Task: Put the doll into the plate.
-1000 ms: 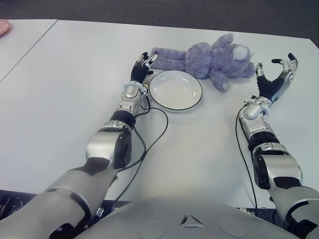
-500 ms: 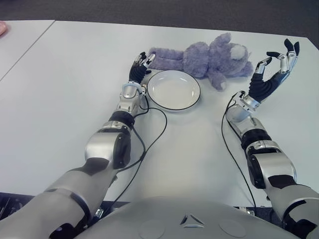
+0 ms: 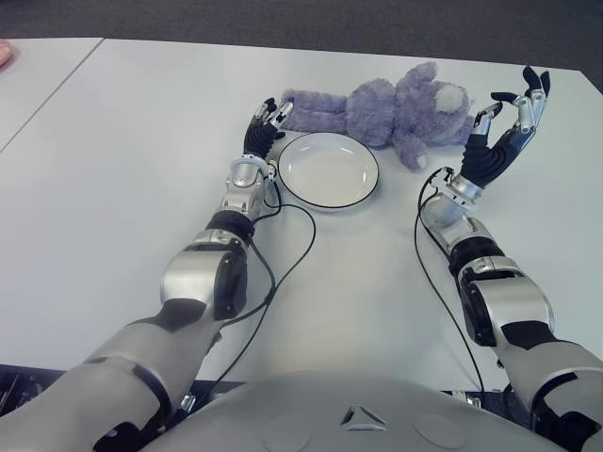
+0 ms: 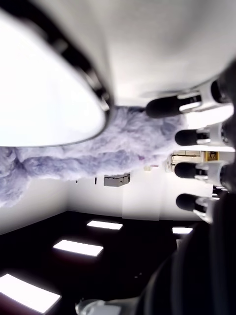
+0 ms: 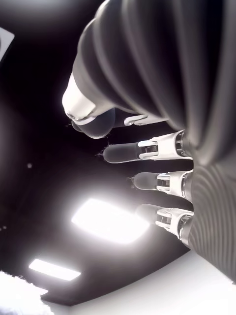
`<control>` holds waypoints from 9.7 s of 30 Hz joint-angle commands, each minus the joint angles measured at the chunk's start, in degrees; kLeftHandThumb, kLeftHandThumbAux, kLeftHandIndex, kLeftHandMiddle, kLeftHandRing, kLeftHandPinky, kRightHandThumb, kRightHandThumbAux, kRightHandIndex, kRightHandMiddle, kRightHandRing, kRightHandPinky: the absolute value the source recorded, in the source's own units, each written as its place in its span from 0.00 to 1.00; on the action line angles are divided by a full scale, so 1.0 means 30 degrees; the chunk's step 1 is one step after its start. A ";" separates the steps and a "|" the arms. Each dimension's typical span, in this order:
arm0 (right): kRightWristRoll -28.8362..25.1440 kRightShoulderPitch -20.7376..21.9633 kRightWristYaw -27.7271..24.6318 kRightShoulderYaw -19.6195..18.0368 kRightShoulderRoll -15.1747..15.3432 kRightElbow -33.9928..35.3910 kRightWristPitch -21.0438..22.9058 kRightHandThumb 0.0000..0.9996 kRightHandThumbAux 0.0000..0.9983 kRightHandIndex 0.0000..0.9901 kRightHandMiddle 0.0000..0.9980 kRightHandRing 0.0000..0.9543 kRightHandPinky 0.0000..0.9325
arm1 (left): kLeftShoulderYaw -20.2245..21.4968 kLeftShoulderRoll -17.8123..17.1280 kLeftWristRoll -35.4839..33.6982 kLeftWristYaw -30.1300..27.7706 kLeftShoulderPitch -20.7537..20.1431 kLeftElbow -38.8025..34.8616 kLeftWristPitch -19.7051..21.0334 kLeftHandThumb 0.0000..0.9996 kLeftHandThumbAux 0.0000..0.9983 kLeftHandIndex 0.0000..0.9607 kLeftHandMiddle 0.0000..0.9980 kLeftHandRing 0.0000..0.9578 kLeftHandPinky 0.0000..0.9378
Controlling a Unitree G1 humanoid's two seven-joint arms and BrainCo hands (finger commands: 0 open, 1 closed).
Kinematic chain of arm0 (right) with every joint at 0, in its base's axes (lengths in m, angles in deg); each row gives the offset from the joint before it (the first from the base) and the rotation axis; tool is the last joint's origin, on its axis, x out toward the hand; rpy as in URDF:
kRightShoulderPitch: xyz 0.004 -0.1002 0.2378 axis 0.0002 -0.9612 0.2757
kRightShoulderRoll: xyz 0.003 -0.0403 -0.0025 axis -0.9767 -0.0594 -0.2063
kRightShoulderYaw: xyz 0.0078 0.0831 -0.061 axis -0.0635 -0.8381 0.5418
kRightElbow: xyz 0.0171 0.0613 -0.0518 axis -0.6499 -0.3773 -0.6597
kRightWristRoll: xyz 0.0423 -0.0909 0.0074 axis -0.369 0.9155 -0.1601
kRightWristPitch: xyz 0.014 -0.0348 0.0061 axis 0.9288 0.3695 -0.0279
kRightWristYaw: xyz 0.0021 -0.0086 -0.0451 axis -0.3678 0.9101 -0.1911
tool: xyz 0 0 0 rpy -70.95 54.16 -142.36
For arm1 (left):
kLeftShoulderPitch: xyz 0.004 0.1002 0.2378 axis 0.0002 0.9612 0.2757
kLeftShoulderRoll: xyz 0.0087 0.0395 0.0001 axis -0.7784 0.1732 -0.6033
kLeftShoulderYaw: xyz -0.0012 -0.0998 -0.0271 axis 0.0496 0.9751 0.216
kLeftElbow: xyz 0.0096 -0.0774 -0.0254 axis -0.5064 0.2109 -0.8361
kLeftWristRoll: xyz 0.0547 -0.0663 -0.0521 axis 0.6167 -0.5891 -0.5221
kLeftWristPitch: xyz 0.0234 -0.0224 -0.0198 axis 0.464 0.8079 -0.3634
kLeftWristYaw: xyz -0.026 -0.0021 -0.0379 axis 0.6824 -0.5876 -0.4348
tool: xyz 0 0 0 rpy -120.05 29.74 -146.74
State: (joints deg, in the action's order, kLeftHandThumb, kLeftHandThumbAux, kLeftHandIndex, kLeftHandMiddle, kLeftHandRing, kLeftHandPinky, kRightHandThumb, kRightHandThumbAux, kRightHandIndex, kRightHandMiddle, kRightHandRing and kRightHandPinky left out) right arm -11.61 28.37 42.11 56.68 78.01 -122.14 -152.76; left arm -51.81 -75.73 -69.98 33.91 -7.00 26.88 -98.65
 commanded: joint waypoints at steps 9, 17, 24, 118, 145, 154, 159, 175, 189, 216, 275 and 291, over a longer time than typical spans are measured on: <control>0.2547 0.1758 -0.2767 0.2432 0.2697 -0.1487 0.2725 0.19 0.53 0.21 0.11 0.02 0.00 | 0.0001 0.0647 0.0188 0.1456 0.4340 0.3388 -0.0518 0.00 0.44 0.00 0.00 0.00 0.02; 0.2830 0.2239 -0.5318 0.3418 0.3855 -0.1776 0.2421 0.10 0.58 0.02 0.01 0.00 0.00 | -0.0068 0.0678 0.0198 0.1483 0.4293 0.3415 -0.0527 0.00 0.44 0.00 0.00 0.00 0.02; 0.2792 0.2806 -0.6572 0.3817 0.4423 -0.1784 0.2636 0.11 0.63 0.00 0.00 0.00 0.00 | -0.0038 0.0692 0.0153 0.1455 0.4263 0.3436 -0.0448 0.00 0.44 0.00 0.00 0.00 0.02; 0.3760 0.7492 -1.4424 0.6468 0.5122 -0.4330 1.4213 0.72 0.61 0.05 0.00 0.11 0.32 | -0.0551 0.0844 0.0441 0.2021 0.4074 0.3618 -0.0543 0.00 0.40 0.00 0.02 0.01 0.02; 0.3860 0.8406 -1.4350 0.7075 0.4805 -0.4307 1.4763 0.81 0.62 0.07 0.00 0.16 0.34 | -0.0688 0.1222 0.0501 0.2291 0.3972 0.3621 -0.0321 0.00 0.43 0.00 0.03 0.02 0.01; 0.4145 0.8966 -1.4473 0.7389 0.5191 -0.4377 1.5810 0.67 0.64 0.04 0.00 0.10 0.22 | -0.0686 0.1171 0.0519 0.2221 0.3923 0.3621 -0.0373 0.00 0.43 0.00 0.02 0.01 0.01; 0.4176 0.9488 -1.4338 0.7552 0.5150 -0.4319 1.6093 0.43 0.67 0.02 0.00 0.04 0.13 | -0.0656 0.1122 0.0522 0.2224 0.3881 0.3635 -0.0290 0.00 0.42 0.00 0.02 0.01 0.02; 0.4249 1.0105 -1.3934 0.7924 0.4204 -0.4232 1.5513 0.20 0.65 0.00 0.00 0.06 0.01 | -0.0743 0.1183 0.0605 0.2320 0.3745 0.3650 -0.0131 0.00 0.41 0.00 0.02 0.01 0.01; 0.4200 1.0018 -1.4113 0.8329 0.3451 -0.4215 1.4855 0.22 0.59 0.00 0.00 0.04 0.00 | -0.0804 0.1269 0.0605 0.2294 0.3696 0.3642 -0.0079 0.00 0.43 0.00 0.03 0.02 0.00; 0.4306 0.8534 -1.5152 0.8907 0.1467 -0.4251 1.4300 0.21 0.54 0.00 0.00 0.00 0.00 | -0.0804 0.1130 0.0608 0.2194 0.3484 0.3649 0.0151 0.00 0.43 0.00 0.03 0.02 0.02; 0.3866 0.6455 -1.5717 0.8465 0.3711 -0.4321 1.4374 0.30 0.64 0.03 0.00 0.03 0.00 | -0.0808 0.0748 0.0652 0.2536 0.4083 0.3584 -0.0636 0.00 0.42 0.00 0.02 0.02 0.02; 0.3803 0.6076 -1.5748 0.8427 0.3756 -0.4315 1.4245 0.32 0.64 0.02 0.00 0.02 0.00 | -0.0990 0.0715 0.0778 0.2634 0.4147 0.3589 -0.0773 0.00 0.42 0.00 0.01 0.01 0.02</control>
State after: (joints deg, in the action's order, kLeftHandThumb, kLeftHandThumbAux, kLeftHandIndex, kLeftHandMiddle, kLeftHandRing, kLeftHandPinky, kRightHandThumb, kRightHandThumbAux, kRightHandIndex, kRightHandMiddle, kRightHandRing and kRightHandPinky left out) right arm 0.11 48.62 -4.40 82.50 89.30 -134.60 -110.41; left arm -54.65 -74.26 -68.20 40.73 -5.69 29.87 -106.87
